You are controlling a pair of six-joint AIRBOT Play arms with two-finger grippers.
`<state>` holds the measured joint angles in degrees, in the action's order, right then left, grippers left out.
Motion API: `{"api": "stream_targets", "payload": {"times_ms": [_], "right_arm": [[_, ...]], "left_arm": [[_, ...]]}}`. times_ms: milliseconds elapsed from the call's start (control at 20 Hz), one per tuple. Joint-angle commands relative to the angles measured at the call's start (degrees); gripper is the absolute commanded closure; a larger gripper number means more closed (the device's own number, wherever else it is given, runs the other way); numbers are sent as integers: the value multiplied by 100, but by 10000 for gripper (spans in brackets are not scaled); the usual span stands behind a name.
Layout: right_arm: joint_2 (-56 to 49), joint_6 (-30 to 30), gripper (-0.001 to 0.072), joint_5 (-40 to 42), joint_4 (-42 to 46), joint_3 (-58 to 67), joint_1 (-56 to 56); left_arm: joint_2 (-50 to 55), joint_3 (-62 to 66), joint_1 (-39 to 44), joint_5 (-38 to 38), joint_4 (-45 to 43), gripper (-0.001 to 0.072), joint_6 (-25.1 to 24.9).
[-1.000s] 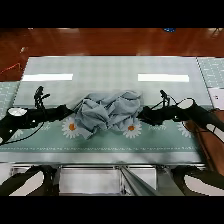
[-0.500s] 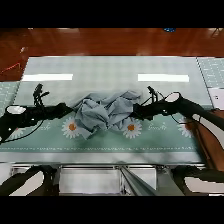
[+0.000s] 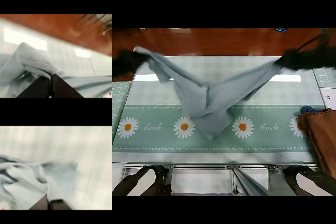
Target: Fold the shirts.
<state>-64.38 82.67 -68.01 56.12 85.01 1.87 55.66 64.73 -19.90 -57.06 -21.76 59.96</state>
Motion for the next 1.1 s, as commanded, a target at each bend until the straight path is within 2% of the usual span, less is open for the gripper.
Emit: {"api": "stream_targets", "payload": {"times_ms": [0, 200, 400, 450, 550, 650, 750, 900, 1050], "right_arm": [[824, 127, 684, -492, 686, 1840, 378], [1873, 136, 684, -595, 1266, 2277, 378], [2719, 380, 684, -1325, 2024, 2271, 378], [2865, 442, 684, -1655, 2179, 2271, 378], [3082, 551, 684, -2188, 2240, 2131, 378], [3344, 649, 683, -2452, 2118, 1565, 378], [3576, 745, 684, -2555, 1989, 643, 378], [3709, 796, 684, -2391, 1362, -1104, 378], [3622, 675, 684, -1534, 730, -2931, 361]], "left_arm": [[-433, 1593, -197, -105, 361, 689, 142], [-1115, 2750, -199, 173, 199, 689, 142], [-1899, 3062, -199, 675, -859, 689, 144], [-2055, 3060, -199, 603, -1392, 689, 345], [-2214, 3056, -199, 98, -2688, 689, 1222], [-2201, 2824, -197, -551, -3401, 689, 1757], [-2181, 2173, -197, -903, -3436, 689, 1926], [-2090, 640, -186, -1010, -3318, 688, 1945], [-1628, -826, -186, -870, -3307, 689, 1910]]}}
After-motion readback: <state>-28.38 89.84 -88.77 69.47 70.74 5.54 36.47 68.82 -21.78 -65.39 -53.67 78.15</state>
